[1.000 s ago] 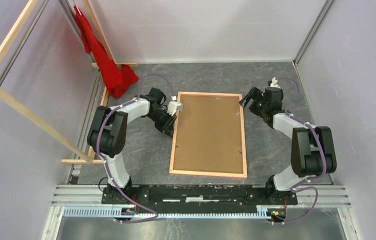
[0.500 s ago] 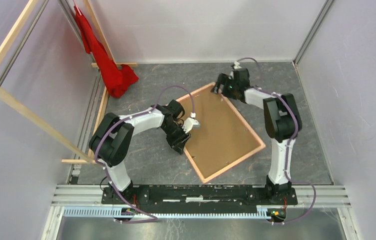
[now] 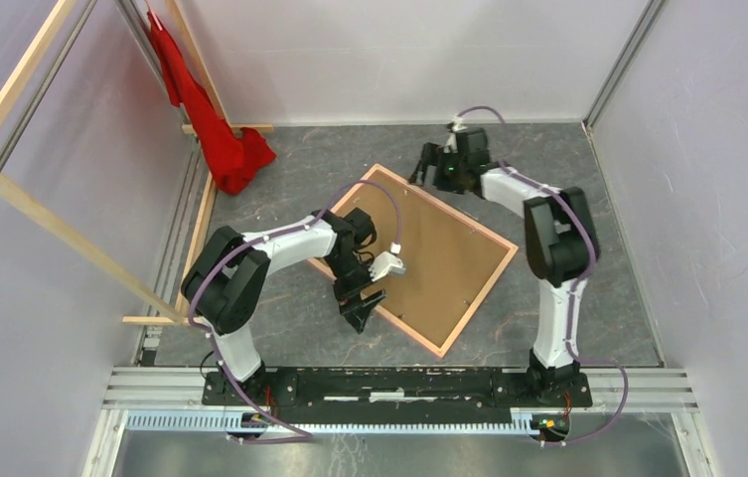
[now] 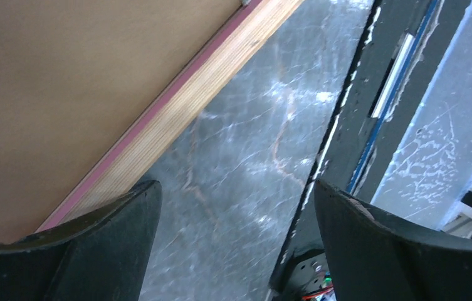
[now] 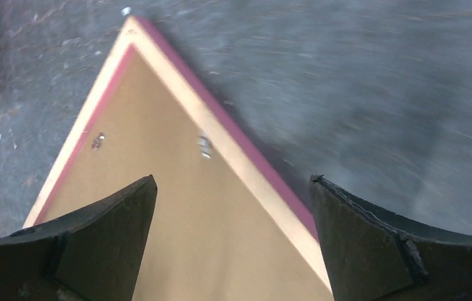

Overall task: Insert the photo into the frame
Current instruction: Adjust the photo frame at the center of the board.

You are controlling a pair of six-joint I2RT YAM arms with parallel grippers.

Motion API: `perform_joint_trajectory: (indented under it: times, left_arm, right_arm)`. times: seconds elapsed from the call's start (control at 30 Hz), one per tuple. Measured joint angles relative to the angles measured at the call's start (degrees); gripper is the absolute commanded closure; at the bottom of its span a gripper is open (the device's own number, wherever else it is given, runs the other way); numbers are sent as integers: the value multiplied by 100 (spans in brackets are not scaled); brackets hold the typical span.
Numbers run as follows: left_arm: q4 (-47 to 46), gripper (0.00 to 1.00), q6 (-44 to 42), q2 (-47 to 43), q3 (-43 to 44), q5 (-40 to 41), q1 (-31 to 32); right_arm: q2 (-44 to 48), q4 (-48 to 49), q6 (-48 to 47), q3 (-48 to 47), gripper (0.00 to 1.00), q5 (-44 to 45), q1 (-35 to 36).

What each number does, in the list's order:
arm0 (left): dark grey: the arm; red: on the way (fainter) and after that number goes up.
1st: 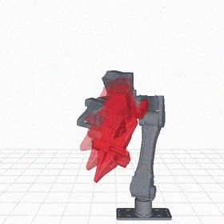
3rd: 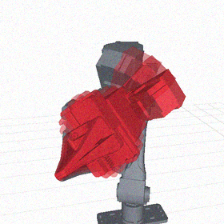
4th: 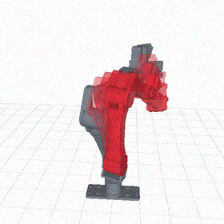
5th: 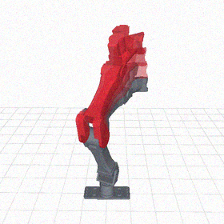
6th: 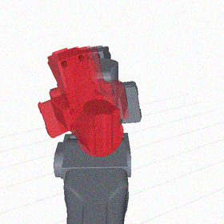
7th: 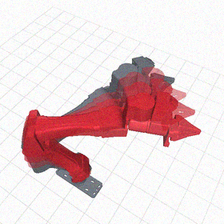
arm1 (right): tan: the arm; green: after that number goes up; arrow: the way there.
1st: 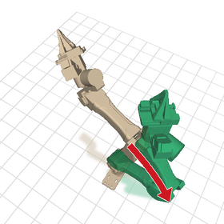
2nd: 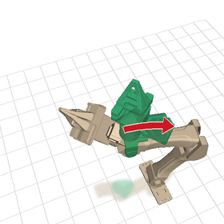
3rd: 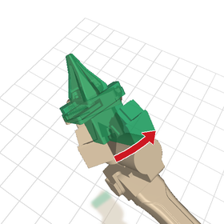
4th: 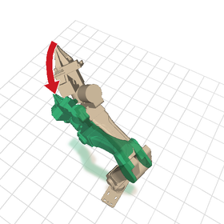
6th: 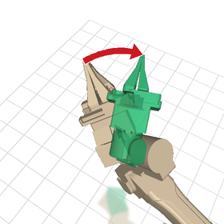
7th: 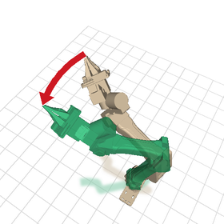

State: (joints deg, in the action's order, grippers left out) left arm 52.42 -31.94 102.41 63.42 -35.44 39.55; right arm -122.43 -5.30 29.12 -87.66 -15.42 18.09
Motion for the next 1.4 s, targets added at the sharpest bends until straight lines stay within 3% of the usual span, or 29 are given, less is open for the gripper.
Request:
perform_joint_trajectory:
  times: [0.13, 0.27, 0.33, 0.43, 0.57, 0.73, 1.03, 1.4]
  left_arm:
    - [411, 10, -400, -92, 391, 247, -514]
    - [376, 39, -457, 7, 1386, 448, -1456]
    - [192, 47, -310, 310, 2149, 535, -2074]
    - [-225, 51, -9, 1047, 3126, 577, -2828]
    - [-505, 53, 350, 1919, 3637, 595, -3401]
    - [-527, 54, 638, 2500, 3661, 494, -3338]
    - [-741, 60, 702, 2535, 3460, -31, -3305]
    - [-570, 59, -70, 1600, 1668, -787, -2977]
  right_arm:
    - [1086, 28, 57, 1038, 3, 304, -448]
    - [2151, 494, 203, 2122, 6, 431, -546]
    - [2549, 796, 350, 2693, 9, 369, -459]
    - [2796, 1058, 560, 3300, 13, 284, -297]
    - [2752, 1123, 748, 3523, 17, 232, 7]
    - [2570, 1480, 927, 3517, 18, 81, 348]
    - [2197, 1768, 1119, 3515, 18, -188, 422]
    - [1556, 1803, 1161, 3047, 21, -575, 859]
